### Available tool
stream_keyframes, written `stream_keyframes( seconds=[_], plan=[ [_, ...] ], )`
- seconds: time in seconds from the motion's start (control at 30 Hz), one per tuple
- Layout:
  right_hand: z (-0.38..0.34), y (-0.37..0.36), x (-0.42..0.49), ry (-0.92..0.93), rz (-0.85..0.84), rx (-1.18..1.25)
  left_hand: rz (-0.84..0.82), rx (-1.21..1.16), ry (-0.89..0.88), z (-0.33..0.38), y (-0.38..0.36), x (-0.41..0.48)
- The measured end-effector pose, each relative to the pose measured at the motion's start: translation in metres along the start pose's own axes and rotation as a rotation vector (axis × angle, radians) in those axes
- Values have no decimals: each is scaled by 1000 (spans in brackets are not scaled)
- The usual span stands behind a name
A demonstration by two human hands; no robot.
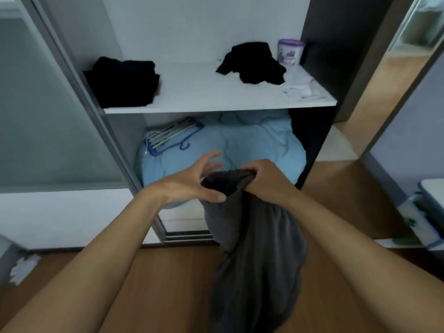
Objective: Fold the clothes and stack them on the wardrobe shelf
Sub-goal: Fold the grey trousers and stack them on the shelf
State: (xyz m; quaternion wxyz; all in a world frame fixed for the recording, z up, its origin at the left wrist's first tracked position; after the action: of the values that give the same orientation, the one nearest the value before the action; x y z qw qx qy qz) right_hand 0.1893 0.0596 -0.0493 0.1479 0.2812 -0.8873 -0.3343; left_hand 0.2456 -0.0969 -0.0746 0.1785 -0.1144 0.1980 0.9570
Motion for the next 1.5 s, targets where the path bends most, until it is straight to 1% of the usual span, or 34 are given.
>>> stream_keyframes(
  seconds=[0.03,0.07,0.1,0.17,0.23,0.27,0.33,0.4,0.47,0.53,0.67,0.77,0.9,0.97,1.03,1.07,1.17,1.2,1.27,1.37,1.43,1.5],
  plan=[
    [-4,7,2,-8,24,-33,-49,133,27,10,-9,6],
    [-8,13,5,-20,38,-66,-48,260,63,17,-15,13],
    [-11,18,8,-32,47,-97,-3,377,85,23,-19,19],
    [-17,26,12,-44,49,-151,132,580,66,39,-19,30],
    [-16,36,12,-53,56,-171,243,708,23,60,-12,32],
    [-14,42,10,-55,63,-168,294,705,-16,71,-4,31],
    [-3,48,3,-67,39,-156,377,626,-121,94,10,27],
    [17,40,-9,-88,-42,-128,427,587,-220,115,16,24],
    [45,27,-21,-139,-119,-142,469,599,-266,129,16,21],
    [73,24,-30,-195,-144,-222,516,598,-238,133,19,20],
    [111,35,-34,-279,-127,-372,637,526,-198,128,29,15],
    [120,50,-27,-250,-60,-485,732,661,-136,116,36,10],
    [114,70,-22,-144,72,-601,820,857,21,91,56,7],
    [110,73,-22,-98,136,-699,830,935,66,81,62,10],
    [113,77,-21,-109,160,-713,829,1006,87,74,64,12],
    [119,77,-19,-141,136,-714,828,1035,99,71,66,13],
    [139,71,-10,-239,-7,-767,812,1084,113,66,71,15],
    [142,72,-7,-261,-17,-778,802,1094,114,65,71,17],
    [140,79,-2,-285,33,-817,769,1112,123,63,68,20],
    [123,94,5,-253,179,-813,678,1108,167,49,68,22],
    [109,102,6,-213,250,-734,562,1052,254,31,71,19],
    [91,109,6,-139,284,-692,431,955,367,9,73,15]
  ],
)
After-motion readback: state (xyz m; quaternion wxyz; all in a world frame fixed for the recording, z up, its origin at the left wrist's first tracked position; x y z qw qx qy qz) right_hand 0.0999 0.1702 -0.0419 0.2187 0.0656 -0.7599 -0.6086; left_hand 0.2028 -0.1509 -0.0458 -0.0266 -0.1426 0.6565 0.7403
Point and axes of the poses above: each hand's wrist, its own x-axis towards the middle knuckle, its own y-axis out of the back of the hand, z = x × y, the point moved 8 cm from there along x, towards the middle knuckle, and after that the axes turned 4 degrees about -z, right-handed, at the moved point
